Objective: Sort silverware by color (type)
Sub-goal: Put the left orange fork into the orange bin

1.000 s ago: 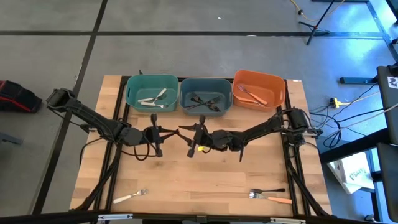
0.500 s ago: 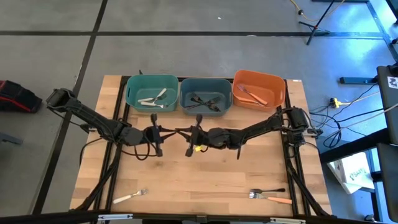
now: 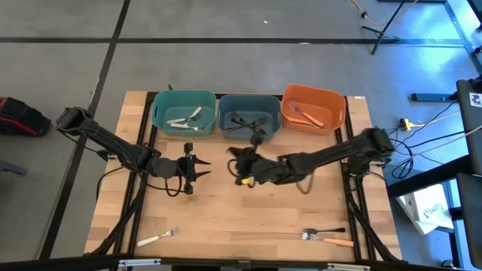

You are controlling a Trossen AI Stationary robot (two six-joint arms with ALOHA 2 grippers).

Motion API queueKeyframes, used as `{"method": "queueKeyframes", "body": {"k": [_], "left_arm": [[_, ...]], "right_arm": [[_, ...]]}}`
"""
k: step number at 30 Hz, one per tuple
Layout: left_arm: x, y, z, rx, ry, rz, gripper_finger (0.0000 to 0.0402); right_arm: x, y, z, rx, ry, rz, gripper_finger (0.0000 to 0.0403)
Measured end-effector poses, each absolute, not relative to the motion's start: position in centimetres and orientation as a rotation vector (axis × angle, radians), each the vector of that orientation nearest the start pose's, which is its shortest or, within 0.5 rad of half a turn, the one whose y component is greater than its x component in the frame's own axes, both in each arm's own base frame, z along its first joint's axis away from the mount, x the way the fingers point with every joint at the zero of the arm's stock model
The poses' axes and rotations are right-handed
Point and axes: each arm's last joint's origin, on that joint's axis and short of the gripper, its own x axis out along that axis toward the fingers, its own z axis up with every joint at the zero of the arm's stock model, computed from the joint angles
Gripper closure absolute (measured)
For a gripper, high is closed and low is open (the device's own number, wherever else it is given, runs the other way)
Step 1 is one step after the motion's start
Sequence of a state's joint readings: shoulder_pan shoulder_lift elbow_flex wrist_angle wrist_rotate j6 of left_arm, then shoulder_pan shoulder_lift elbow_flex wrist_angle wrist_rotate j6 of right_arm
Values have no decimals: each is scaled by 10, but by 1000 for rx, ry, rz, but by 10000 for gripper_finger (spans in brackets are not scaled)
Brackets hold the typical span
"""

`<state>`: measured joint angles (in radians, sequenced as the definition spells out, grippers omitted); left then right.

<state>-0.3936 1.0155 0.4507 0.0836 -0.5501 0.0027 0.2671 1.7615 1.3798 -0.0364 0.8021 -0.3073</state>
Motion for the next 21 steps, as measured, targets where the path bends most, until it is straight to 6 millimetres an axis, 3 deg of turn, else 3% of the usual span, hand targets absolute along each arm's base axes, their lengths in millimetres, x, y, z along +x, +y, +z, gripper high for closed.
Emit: {"method": "queueKeyframes", "body": {"k": [5,11,16,21], "left_arm": [[192,-63,205,222,430,153,277],[192,-63,205,223,431,154,276],[192,-63,205,230,430,164,276],[192,-63,205,230,429,167,276]], "right_arm": [[350,73,326,-428,510,-539,402],[298,58,353,-361,588,-608,402],[265,37,362,-314,667,-712,403],[244,4,357,-272,814,-857,403]]}}
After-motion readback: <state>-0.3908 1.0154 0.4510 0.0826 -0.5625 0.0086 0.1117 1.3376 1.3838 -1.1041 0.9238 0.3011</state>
